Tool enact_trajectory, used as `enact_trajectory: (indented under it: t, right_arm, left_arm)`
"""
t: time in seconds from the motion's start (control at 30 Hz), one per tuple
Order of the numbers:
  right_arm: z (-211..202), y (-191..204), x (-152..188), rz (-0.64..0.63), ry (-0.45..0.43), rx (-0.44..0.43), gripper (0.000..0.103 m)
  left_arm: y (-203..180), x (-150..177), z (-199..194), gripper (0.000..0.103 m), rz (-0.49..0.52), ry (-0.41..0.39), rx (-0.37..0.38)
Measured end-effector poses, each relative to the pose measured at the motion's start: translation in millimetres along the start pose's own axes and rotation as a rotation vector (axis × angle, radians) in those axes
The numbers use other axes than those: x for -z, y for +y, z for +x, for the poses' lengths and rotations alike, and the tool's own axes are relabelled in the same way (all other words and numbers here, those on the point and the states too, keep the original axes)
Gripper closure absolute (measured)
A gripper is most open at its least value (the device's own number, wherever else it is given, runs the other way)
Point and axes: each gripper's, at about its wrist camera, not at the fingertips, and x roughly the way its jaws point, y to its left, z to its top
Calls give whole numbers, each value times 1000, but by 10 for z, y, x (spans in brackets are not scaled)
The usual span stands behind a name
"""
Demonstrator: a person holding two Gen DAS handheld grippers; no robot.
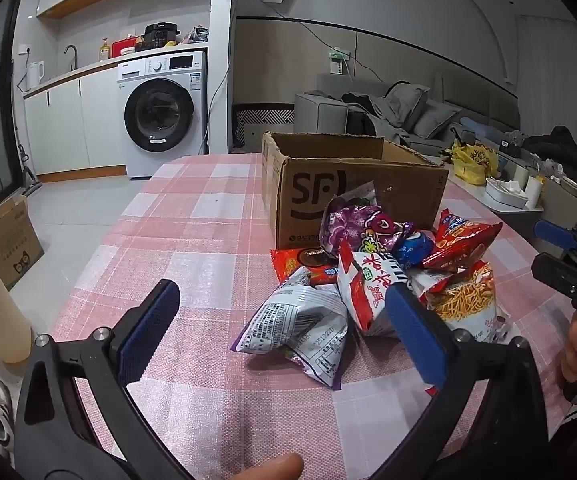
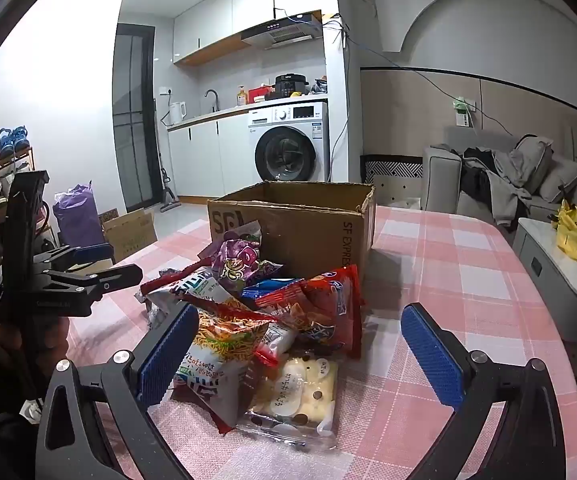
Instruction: Organize snacks
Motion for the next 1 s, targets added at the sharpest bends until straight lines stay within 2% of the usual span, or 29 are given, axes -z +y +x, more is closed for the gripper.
enact_trajectory:
  t: [1.0]
  right_arm:
    - [2,3,1,-1,2,1,0]
  left_arm:
    - [16,-1,4,1,-12,8,4]
